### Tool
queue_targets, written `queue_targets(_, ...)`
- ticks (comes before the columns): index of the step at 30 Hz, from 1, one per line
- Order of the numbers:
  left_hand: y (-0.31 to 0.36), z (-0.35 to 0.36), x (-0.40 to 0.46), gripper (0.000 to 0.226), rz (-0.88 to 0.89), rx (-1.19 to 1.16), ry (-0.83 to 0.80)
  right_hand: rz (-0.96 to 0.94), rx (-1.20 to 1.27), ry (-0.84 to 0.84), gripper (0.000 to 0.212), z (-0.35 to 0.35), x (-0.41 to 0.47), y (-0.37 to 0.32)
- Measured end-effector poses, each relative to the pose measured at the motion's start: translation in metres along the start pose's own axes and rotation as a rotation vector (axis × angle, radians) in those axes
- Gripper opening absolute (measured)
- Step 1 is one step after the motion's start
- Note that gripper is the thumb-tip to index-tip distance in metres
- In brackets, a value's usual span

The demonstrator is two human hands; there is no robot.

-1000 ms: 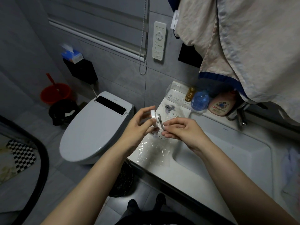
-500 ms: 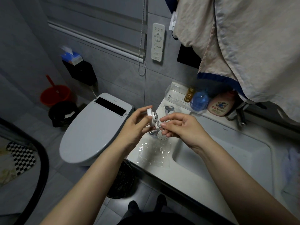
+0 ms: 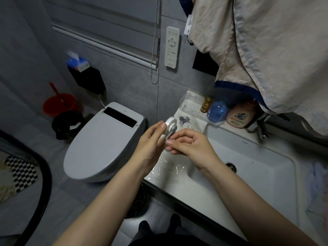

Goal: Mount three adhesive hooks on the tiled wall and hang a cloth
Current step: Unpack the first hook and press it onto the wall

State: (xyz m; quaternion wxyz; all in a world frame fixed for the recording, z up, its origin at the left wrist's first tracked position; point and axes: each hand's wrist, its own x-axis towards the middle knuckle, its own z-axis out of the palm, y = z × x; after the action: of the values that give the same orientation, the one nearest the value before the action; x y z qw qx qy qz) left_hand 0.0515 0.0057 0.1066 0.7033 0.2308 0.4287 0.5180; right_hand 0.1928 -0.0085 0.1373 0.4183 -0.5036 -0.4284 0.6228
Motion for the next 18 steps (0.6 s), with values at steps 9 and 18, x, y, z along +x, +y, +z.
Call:
queue_targets(9,0.001,0.002,-0.005,0.054,-0.037,-0.127,-0.009,-0.060,-0.141,0.015,0.012,0.006,-0.003,0.014)
queue_targets(18,0.012,0.003,-0.010,0.028,-0.078,-0.174,-0.046,-0.542,-0.530,0.169,0.028,-0.013,0.010,-0.001)
